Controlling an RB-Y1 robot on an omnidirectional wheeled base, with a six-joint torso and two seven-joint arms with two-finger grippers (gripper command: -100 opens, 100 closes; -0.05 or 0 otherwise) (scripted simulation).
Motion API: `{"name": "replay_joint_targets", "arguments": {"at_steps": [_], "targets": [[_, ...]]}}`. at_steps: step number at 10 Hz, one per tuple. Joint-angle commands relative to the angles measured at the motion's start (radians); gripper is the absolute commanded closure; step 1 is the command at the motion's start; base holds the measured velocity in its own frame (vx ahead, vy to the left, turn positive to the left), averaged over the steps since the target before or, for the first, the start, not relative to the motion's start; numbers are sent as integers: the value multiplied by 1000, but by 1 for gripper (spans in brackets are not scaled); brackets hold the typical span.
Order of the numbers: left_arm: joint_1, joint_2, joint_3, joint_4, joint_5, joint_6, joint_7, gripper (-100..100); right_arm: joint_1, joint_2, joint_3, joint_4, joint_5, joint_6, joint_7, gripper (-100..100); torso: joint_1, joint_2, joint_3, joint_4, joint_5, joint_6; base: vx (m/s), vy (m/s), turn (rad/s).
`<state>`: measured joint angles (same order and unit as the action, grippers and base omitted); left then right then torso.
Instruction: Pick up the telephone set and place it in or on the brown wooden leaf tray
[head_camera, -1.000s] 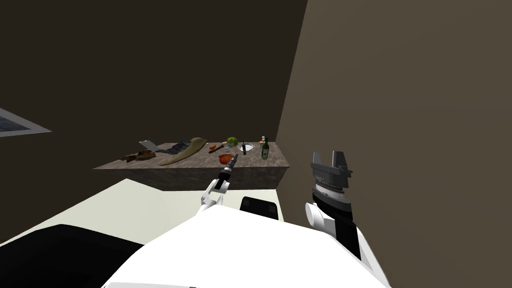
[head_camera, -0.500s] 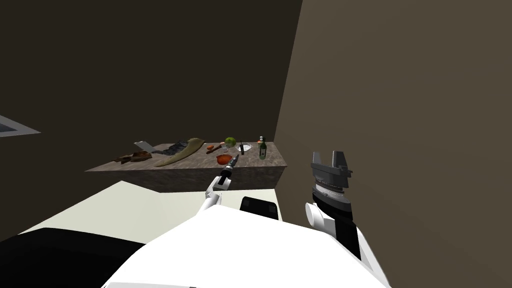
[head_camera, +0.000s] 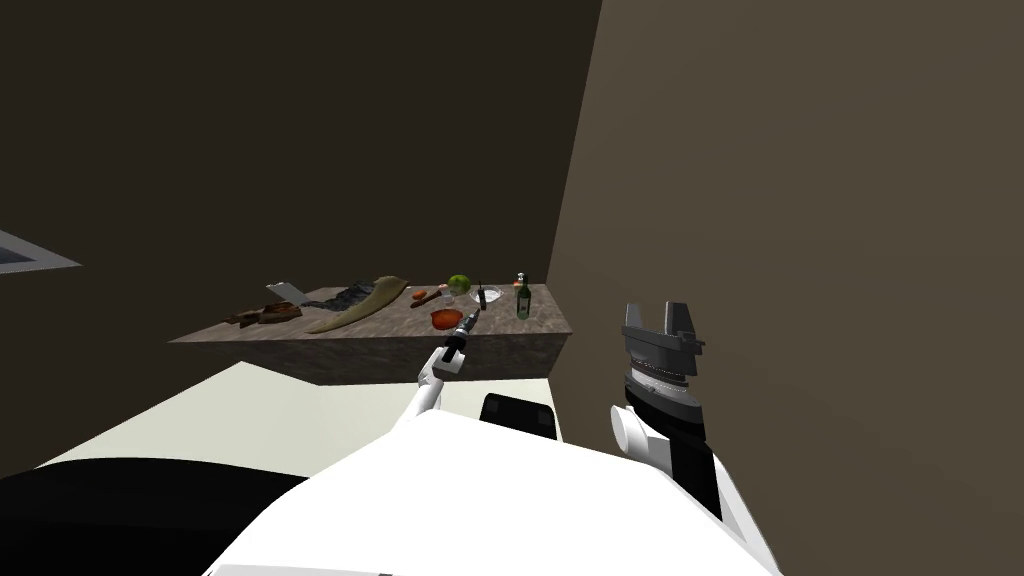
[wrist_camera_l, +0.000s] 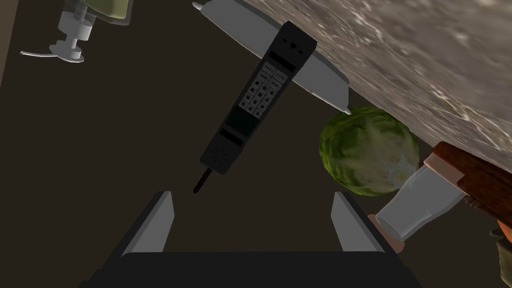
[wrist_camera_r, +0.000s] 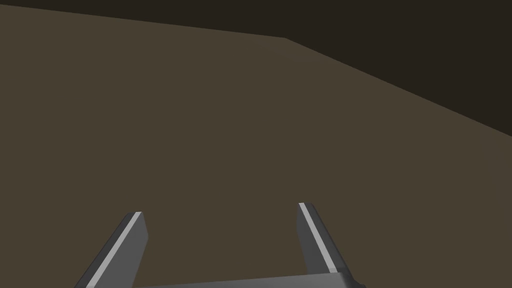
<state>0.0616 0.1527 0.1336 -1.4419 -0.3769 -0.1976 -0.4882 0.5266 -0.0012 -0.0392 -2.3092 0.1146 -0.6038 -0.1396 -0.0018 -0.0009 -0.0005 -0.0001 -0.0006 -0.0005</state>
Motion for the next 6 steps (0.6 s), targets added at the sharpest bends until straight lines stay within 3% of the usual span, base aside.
{"name": "replay_joint_targets", "arguments": {"at_steps": [1,2,6], "targets": [[-50,1,12,50,-27,15,-39,-100,0,0,0,0,0,0,0,0,0,0,0,0,0,0,28,-45,31],[-56,1,12,62,-27,15,-39,-100,0,0,0,0,0,0,0,0,-1,-1,0,0,0,0,22,-37,13],[-193,5,39,205,-99,47,-137,-100,0,0,0,0,0,0,0,0,-1,-2,-1,0,0,0,33,-43,49]]}}
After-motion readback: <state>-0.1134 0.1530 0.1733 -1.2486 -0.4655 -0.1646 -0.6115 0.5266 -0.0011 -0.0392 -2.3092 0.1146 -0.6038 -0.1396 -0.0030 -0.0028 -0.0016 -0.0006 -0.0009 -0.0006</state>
